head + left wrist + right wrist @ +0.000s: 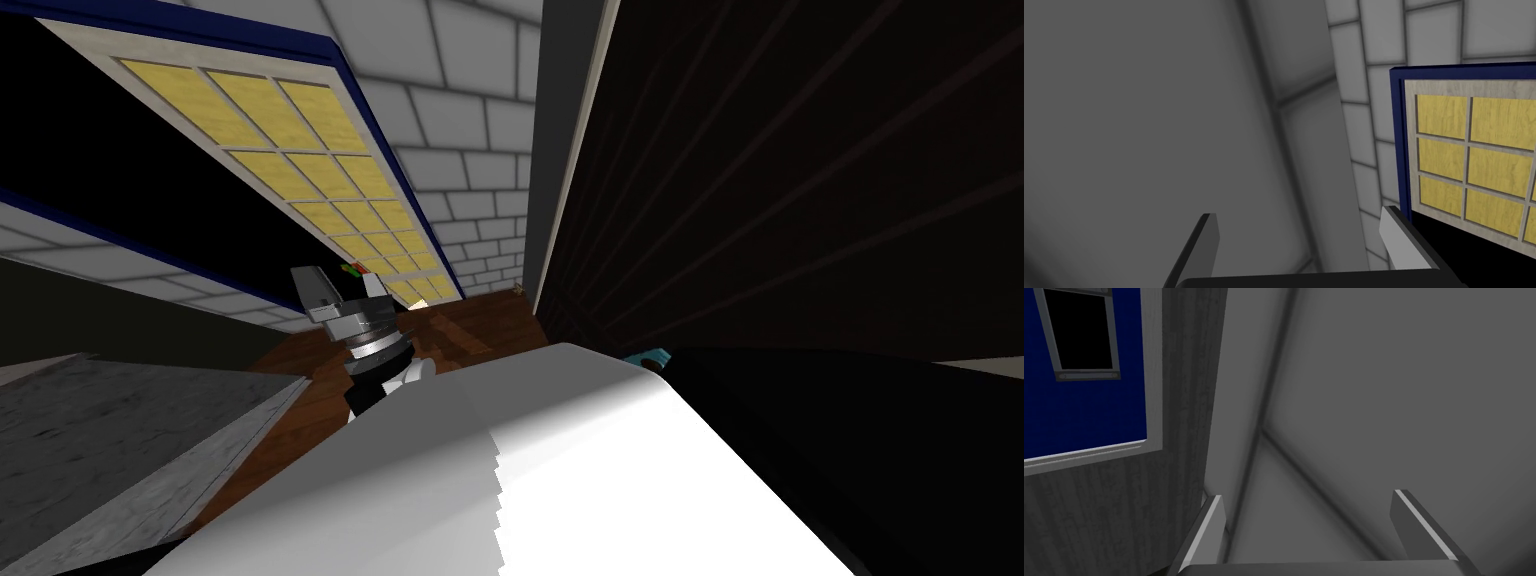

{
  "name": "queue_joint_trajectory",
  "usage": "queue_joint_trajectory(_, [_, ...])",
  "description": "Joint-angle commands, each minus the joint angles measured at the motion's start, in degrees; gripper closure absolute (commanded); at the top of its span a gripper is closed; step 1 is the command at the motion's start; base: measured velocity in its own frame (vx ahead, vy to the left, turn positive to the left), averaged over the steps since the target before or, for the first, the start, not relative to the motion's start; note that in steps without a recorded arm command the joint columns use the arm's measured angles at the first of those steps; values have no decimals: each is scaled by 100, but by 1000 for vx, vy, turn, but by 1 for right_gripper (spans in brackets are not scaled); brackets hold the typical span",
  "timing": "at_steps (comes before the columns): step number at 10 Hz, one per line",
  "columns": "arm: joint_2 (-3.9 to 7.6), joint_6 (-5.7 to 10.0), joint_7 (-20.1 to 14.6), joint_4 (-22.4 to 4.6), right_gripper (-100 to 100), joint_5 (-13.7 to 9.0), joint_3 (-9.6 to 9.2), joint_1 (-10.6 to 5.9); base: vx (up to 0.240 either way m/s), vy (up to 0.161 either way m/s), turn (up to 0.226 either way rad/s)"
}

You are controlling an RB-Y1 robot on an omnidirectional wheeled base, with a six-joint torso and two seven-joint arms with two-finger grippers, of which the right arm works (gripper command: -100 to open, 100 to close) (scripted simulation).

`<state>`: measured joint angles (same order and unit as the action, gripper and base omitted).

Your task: Push the door open

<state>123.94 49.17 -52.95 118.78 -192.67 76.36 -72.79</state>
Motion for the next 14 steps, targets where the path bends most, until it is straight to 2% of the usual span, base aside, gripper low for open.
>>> queue_joint_trajectory(1, [150,75,-81,-14,-100,-245,94,-131,89,-62,-12])
queue_joint_trajectory(6, [589,169,-284,-160,-100,-1000,376,-532,99,-52,-13])
queue_joint_trajectory(7, [589,169,-284,-160,-100,-1000,376,-532,54,-34,-3])
queue_joint_trajectory(14, [1203,300,-570,-364,-100,-2057,770,-1094,86,-46,-13])
